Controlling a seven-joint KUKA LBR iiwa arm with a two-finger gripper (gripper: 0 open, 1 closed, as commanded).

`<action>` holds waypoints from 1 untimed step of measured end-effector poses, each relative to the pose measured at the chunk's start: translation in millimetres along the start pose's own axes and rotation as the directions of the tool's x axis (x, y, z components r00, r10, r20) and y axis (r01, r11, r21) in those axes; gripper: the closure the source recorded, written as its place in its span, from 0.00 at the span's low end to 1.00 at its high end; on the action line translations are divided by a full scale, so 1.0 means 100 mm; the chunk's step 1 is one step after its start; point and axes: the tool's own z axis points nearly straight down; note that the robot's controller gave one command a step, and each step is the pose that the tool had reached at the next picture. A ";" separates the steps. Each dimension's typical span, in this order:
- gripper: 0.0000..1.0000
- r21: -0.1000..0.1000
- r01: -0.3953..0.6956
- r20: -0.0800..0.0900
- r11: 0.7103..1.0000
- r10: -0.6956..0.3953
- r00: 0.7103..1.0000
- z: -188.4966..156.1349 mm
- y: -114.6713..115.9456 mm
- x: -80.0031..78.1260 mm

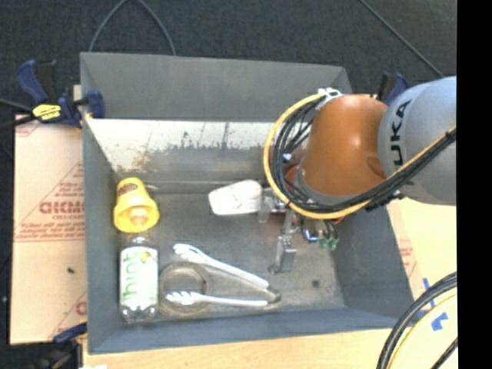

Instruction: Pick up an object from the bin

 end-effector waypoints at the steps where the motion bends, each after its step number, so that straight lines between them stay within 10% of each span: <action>1: 0.00 0.000 0.000 0.008 1.000 0.000 1.000 -0.04 0.00 -0.02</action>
Offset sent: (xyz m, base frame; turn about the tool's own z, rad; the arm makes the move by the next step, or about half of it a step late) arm 0.0078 0.0564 -0.1065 0.0965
